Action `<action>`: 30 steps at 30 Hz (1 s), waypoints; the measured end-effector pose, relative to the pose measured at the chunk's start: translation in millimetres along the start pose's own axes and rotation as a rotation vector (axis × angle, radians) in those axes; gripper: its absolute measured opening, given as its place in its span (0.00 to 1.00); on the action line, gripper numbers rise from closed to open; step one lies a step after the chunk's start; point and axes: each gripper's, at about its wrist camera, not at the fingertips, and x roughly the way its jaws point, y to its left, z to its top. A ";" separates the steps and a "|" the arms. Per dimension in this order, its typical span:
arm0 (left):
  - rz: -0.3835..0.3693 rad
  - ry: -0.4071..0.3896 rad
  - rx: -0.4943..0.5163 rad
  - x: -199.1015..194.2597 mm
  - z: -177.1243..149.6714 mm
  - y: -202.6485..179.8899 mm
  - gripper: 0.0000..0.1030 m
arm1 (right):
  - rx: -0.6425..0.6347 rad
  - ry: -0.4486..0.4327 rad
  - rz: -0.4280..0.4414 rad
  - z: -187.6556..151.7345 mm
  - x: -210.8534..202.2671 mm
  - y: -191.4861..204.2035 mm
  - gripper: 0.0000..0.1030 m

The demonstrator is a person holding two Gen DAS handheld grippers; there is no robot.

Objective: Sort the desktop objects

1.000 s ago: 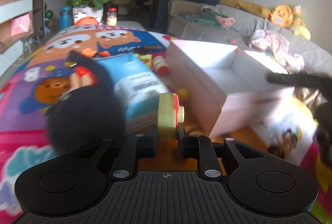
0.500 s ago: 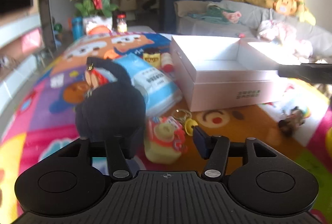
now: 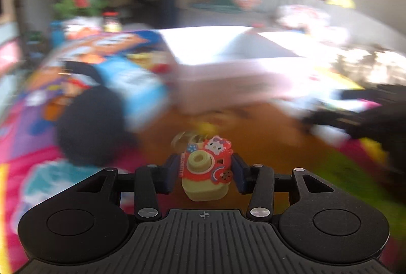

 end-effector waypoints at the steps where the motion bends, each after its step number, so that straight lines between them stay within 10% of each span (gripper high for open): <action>1: -0.020 0.006 0.022 -3.5 -3.3 -5.8 0.50 | 0.003 0.002 0.001 -0.8 0.9 0.3 0.94; 12: 0.305 0.020 0.087 -12.7 -13.5 12.6 0.78 | -0.014 0.017 -0.001 -1.6 3.8 4.3 0.95; 18: 0.151 0.018 -0.129 -16.2 -4.7 35.3 0.87 | -0.044 0.044 0.001 -0.8 8.7 9.5 0.96; 24: 0.199 0.041 -0.232 15.4 4.0 36.1 0.84 | -0.060 0.089 0.001 -0.4 17.4 12.7 0.96; 30: 0.210 0.018 -0.125 11.2 0.5 16.7 0.67 | -0.049 0.110 0.012 -1.5 18.5 11.2 0.63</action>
